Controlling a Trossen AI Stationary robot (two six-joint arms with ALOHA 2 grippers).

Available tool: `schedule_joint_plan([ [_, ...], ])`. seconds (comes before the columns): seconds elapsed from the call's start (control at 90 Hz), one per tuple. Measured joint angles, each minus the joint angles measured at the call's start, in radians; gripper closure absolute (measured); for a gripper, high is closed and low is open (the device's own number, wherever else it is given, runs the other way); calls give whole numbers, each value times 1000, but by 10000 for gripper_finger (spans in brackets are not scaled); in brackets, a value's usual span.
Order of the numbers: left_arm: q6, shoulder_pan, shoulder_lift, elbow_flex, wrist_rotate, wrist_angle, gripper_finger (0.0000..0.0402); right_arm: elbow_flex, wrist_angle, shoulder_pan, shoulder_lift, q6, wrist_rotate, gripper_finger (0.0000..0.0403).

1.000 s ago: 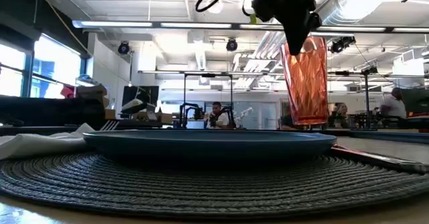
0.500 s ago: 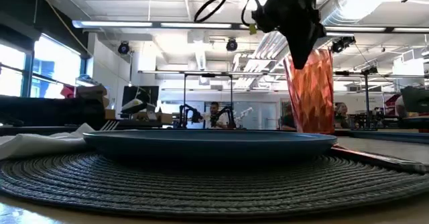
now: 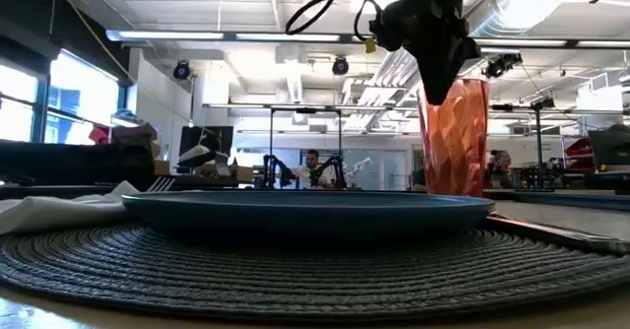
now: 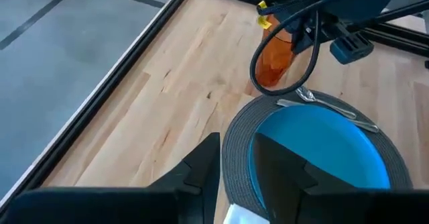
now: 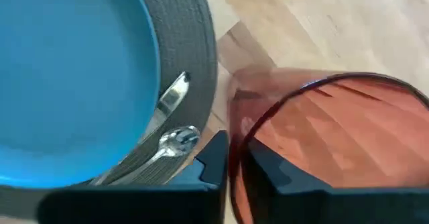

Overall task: Set table place
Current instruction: Move the orange cup to the top right of the table, then return to Home Position

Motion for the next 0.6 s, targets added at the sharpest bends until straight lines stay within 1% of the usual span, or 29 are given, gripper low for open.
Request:
schedule_joint_plan([
  [0.2,-1,0,0,0,0,1,326,41,-17,0,-13,-11,9,258],
  [0.322,-10,0,0,0,0,1,326,106,-54,0,-37,-13,26,216],
  [0.456,-21,0,0,0,1,2,326,165,-57,0,-126,-13,50,200],
  [0.6,-44,0,0,0,6,-2,326,170,-18,-1,-303,-13,53,213],
])
